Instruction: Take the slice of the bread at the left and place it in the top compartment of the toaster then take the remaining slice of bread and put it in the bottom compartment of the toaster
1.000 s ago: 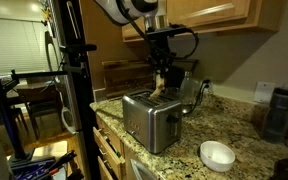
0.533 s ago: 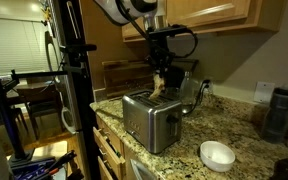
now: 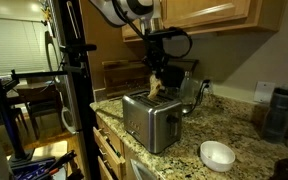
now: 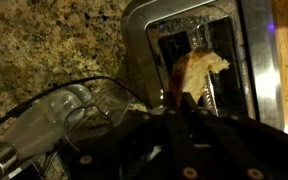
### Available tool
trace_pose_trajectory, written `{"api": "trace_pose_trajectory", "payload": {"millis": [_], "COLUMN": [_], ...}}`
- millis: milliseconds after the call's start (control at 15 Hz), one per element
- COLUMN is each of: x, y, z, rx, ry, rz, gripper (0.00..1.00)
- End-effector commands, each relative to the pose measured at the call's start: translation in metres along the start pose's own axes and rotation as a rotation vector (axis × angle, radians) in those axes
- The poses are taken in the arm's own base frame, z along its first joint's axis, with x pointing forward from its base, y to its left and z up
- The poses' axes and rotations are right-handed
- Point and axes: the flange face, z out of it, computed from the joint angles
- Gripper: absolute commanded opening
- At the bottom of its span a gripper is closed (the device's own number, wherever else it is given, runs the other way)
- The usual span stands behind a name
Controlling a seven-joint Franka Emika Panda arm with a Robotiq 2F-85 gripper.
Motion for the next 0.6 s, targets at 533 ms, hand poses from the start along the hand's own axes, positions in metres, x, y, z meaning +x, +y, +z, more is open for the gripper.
{"api": "trace_pose_trajectory", "payload": {"millis": [533], "x": [-0.010], "y": [-0.039], "z": [-0.028], "rx": [-0.048], "ry": [0.018], "rz": [-0.092], "gripper": [0.09]}}
